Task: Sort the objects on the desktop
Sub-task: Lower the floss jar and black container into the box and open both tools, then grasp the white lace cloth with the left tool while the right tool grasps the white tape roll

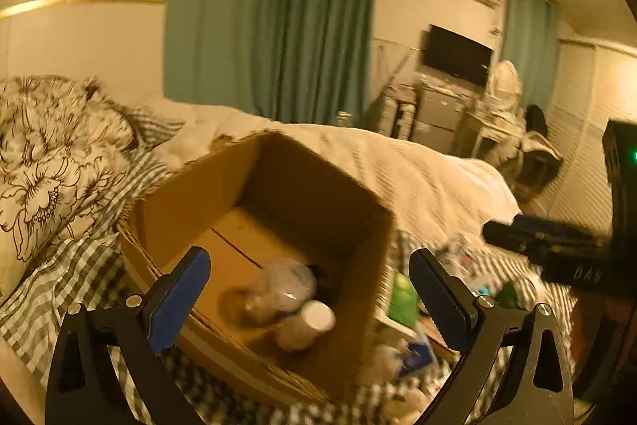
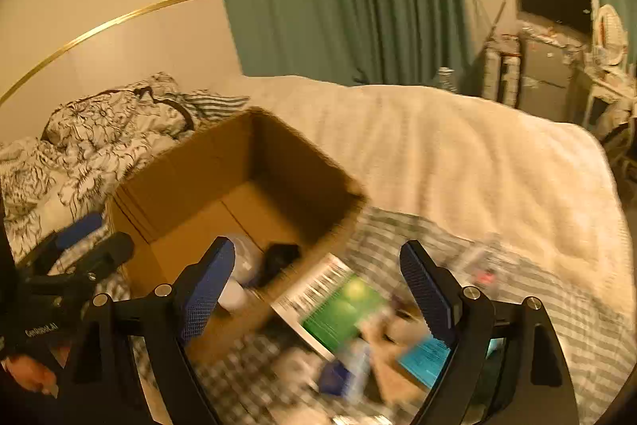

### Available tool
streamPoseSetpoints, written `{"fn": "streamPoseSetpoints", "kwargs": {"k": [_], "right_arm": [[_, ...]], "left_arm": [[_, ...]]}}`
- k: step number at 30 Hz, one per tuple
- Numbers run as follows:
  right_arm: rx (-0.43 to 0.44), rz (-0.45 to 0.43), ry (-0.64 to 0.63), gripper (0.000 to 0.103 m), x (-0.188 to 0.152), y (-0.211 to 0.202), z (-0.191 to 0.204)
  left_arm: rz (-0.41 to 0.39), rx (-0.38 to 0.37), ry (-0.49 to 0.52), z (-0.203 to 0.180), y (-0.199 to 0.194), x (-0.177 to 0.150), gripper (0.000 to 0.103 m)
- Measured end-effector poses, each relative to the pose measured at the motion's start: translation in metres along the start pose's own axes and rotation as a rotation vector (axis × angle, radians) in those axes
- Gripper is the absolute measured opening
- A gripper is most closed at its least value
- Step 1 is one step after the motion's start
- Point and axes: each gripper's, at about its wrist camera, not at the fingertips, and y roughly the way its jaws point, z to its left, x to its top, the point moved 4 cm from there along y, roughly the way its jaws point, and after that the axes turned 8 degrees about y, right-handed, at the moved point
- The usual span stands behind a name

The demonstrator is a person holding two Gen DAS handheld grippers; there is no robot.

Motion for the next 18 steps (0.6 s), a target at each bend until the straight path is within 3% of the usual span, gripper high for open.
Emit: {"fn": "streamPoseSetpoints", "kwargs": {"k": [5,9,18], "right_arm": [[-0.108,-0.016,0.030,0.085,-0.017,-0.058,-0.053],[-0.159,-0.003,0.064,0.085,-0.034,-0.080,-0.091],[-0.226,0.041,0.149,0.085,-0.084,-0.051,-0.169]], "left_arm": [[0.035,-0.050,0.066,-0.048,-0.015,-0.023,0.102],[0.079,-0.059,0.076,-0.076,-0.014,-0.047,0.102],[0.205,-0.088,0.076,-0.116,0.027,-0.116,0.102]]}}
